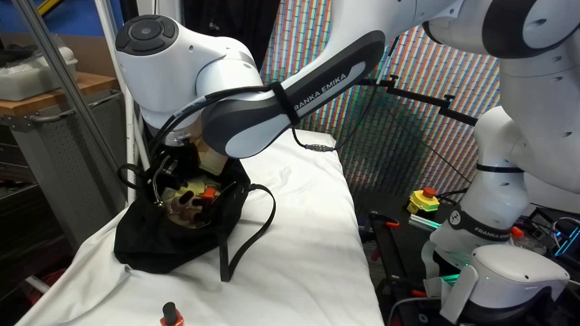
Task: Put all the nail polish in the black bag
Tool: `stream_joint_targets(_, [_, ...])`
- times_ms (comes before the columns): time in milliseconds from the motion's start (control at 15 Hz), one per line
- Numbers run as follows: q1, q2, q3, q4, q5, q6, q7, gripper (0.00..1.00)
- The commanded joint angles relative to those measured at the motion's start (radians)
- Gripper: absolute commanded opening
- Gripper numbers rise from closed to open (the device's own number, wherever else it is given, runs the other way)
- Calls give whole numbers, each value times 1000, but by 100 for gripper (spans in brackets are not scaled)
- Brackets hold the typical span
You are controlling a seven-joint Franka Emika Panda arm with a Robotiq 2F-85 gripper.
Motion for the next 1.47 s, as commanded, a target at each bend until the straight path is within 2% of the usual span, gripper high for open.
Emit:
stream_joint_targets(0, [-3, -58, 22, -44, 65, -31, -95, 100])
stream_joint_targets(267, [6, -163, 48, -158, 132, -37, -156, 100])
stream_joint_targets(667, [17, -382, 89, -394, 164, -42, -98, 100])
stream_joint_targets(933, [4, -503, 140, -551, 221, -52, -119, 100])
stream_joint_targets(1200, [-1, -579, 193, -696, 309, -48, -157, 100])
stream_joint_targets(1400, [5, -590, 230, -776, 360, -46, -173, 100])
